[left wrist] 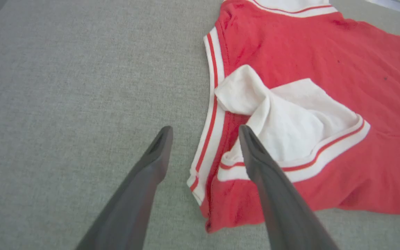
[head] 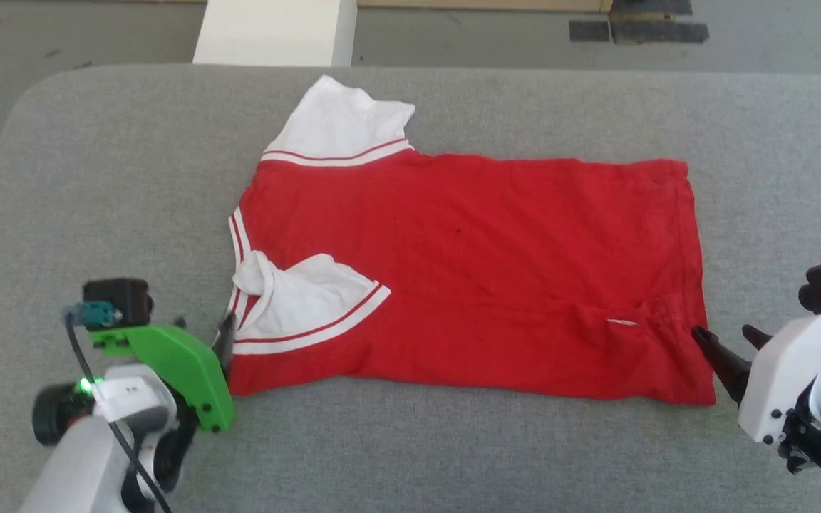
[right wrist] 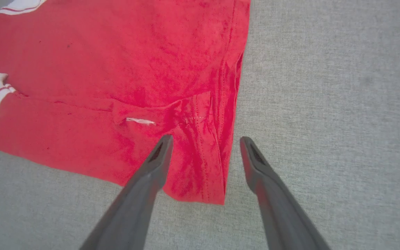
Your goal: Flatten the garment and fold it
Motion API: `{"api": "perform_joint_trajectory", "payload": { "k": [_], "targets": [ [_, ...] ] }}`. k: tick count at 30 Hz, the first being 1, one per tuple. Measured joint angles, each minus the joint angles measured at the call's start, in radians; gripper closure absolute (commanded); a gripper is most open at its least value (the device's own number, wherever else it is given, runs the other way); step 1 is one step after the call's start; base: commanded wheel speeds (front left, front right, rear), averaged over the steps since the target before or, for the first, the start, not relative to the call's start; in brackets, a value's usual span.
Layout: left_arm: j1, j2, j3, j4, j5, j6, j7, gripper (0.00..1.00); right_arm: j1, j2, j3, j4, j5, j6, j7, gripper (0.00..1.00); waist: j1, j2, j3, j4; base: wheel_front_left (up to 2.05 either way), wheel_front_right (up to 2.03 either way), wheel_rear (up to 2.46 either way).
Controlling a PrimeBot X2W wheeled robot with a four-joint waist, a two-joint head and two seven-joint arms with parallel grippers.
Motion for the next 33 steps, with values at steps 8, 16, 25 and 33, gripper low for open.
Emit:
{"api": "perform_joint_trajectory", "payload": {
  "k": [8, 16, 25, 33],
  "targets": [
    [0.084, 0.038, -0.022, -0.098, -0.021, 0.081, 0.187, 0.00, 0.013, 0.027, -0.008, -0.051, 0.000, 0.000, 0.012, 0.00, 0.0000, 0.0000, -0.017, -0.014, 0.00, 0.00, 0.00],
    [0.081, 0.034, -0.020, 0.002, -0.045, 0.079, 0.198, 0.00, 0.014, 0.042, -0.006, -0.065, -0.010, 0.000, 0.011, 0.00, 0.0000, 0.0000, 0.022, -0.046, 0.00, 0.00, 0.00],
    [0.085, 0.016, 0.022, 0.016, -0.093, 0.050, 0.133, 1.00, 0.052, -0.007, 0.045, -0.073, -0.107, 0.000, 0.038, 0.00, 0.0000, 0.0000, 0.031, -0.061, 0.00, 0.00, 0.00],
    [0.100, 0.012, 0.042, -0.071, -0.107, 0.050, 0.098, 1.00, 0.043, -0.001, 0.129, 0.007, -0.211, 0.000, 0.060, 0.00, 0.0000, 0.0000, 0.042, -0.045, 0.00, 0.00, 0.00]
  ]
}}
